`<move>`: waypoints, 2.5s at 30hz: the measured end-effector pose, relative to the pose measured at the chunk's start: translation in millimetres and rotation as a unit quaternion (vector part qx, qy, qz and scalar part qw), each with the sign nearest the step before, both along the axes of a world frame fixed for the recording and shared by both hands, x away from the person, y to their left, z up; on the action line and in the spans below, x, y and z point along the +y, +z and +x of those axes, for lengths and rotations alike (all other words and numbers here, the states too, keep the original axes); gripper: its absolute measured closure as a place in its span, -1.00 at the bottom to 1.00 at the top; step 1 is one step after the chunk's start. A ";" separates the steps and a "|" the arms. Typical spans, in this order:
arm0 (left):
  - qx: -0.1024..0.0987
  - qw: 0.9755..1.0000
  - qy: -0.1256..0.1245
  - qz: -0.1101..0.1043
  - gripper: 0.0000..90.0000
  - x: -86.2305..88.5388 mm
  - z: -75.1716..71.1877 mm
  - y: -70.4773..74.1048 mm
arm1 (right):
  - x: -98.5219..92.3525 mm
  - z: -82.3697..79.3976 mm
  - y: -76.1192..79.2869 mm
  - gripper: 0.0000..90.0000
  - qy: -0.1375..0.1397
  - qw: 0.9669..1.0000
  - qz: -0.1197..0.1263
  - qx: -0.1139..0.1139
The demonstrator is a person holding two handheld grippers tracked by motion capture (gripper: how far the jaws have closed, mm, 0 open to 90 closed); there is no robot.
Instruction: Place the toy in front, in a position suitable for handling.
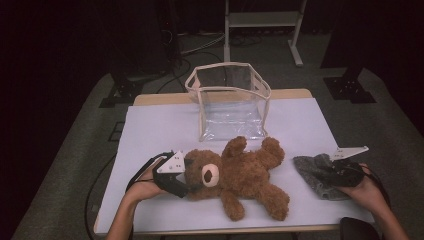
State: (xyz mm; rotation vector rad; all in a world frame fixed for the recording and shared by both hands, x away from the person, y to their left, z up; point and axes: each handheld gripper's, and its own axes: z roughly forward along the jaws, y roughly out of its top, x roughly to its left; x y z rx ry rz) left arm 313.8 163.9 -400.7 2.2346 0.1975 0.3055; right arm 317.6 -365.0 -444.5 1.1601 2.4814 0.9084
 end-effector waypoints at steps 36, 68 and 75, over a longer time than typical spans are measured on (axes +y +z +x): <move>-0.049 0.998 -0.022 -0.014 -0.42 -25.0 5.6 16.9 | 151.4 -8.7 71.3 0.73 0.246 0.962 0.100 -0.060; -0.004 0.999 0.040 -0.034 -0.26 -31.7 14.0 14.4 | 130.4 -15.8 58.7 0.71 0.221 0.967 0.099 -0.079; -0.004 0.999 0.040 -0.034 -0.27 -31.8 14.0 14.5 | 101.9 -27.5 46.4 0.71 0.188 0.974 0.102 -0.070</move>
